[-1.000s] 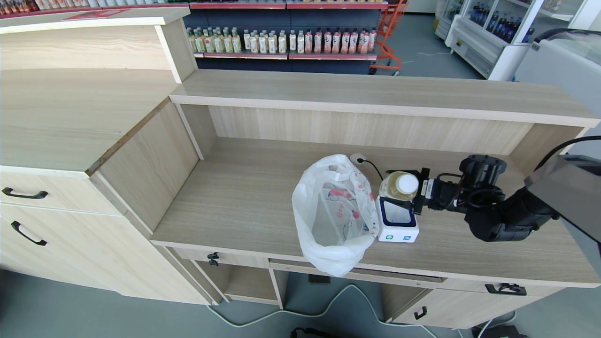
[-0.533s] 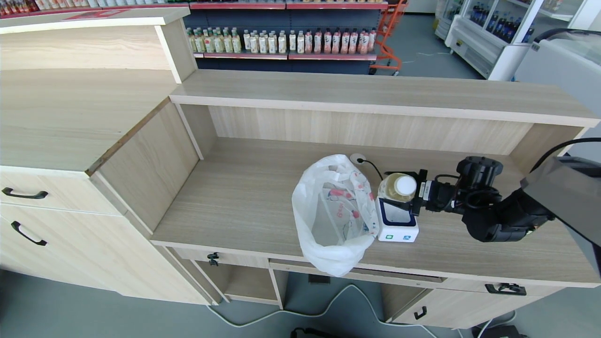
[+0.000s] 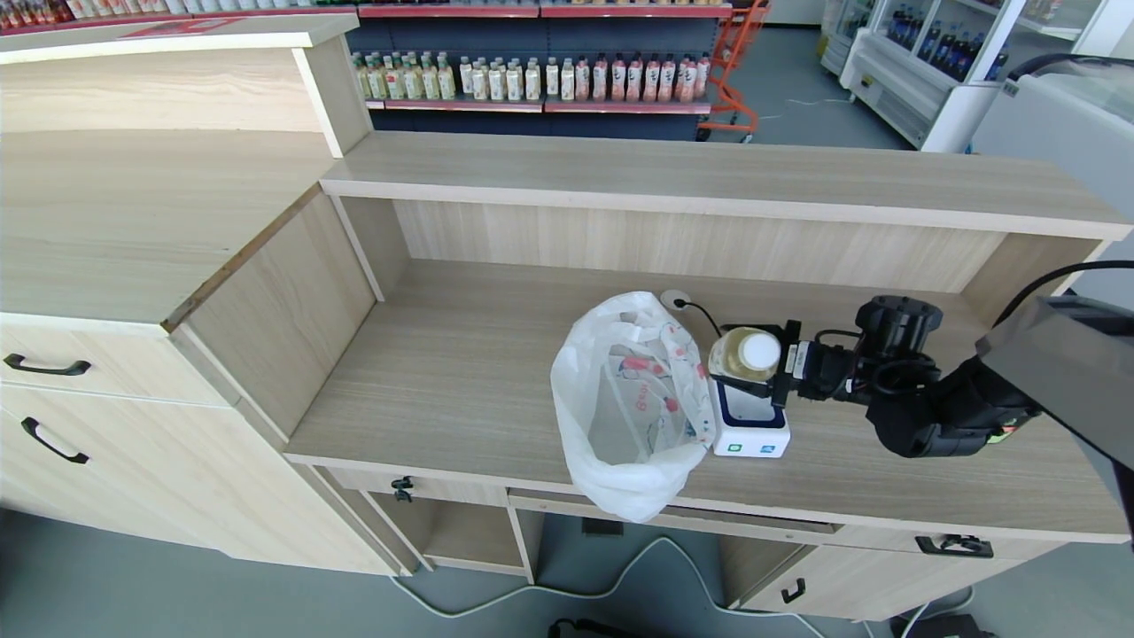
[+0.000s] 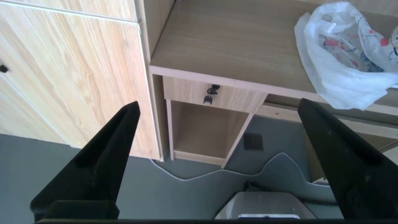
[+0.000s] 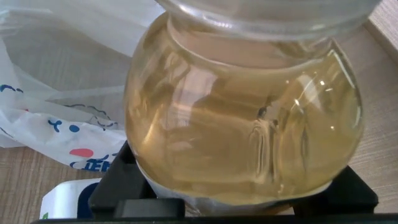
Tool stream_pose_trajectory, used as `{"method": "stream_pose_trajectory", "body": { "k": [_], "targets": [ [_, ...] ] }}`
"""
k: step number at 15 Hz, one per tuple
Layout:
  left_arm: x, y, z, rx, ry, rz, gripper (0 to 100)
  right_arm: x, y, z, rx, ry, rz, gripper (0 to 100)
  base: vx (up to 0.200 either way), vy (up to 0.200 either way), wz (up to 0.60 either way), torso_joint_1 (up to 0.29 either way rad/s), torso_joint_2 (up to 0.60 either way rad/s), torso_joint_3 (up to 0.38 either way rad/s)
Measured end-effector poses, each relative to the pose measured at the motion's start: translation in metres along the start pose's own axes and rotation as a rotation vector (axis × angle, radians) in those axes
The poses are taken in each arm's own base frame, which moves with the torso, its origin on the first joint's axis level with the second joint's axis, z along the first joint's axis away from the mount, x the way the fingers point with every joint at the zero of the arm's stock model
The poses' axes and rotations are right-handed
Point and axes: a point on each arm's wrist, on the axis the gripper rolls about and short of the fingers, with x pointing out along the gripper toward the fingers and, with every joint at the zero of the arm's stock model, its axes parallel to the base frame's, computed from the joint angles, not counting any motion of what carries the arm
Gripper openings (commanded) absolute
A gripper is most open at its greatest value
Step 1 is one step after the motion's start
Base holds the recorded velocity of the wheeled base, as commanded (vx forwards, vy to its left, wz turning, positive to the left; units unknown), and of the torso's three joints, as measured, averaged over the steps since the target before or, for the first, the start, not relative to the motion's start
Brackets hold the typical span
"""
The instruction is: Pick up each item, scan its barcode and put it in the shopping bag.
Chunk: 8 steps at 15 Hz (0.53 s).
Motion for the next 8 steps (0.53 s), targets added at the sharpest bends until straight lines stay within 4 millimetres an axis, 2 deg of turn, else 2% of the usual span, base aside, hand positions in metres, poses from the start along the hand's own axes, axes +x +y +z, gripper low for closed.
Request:
{"method": "stream_pose_trajectory", "body": {
  "k": [3,5,8],
  "targets": [
    [0.000,0.000,0.000,0.000,0.000,0.000,100,-0.018,-0.007,0.020,0.123,0.038,-0.021,0,0.000,0.000,0.00,0.000,0.00,0.000],
    [0.000,0.000,0.000,0.000,0.000,0.000,100,-0.038,-0.022,0.047,0.247,0.089,-0.081,0,0.000,0.000,0.00,0.000,0.00,0.000],
    [0.000,0.000,0.000,0.000,0.000,0.000,100,-0.078,-0.048,0.115,0.559,0.240,-0.334,0,0.000,0.000,0.00,0.000,0.00,0.000]
  ]
}}
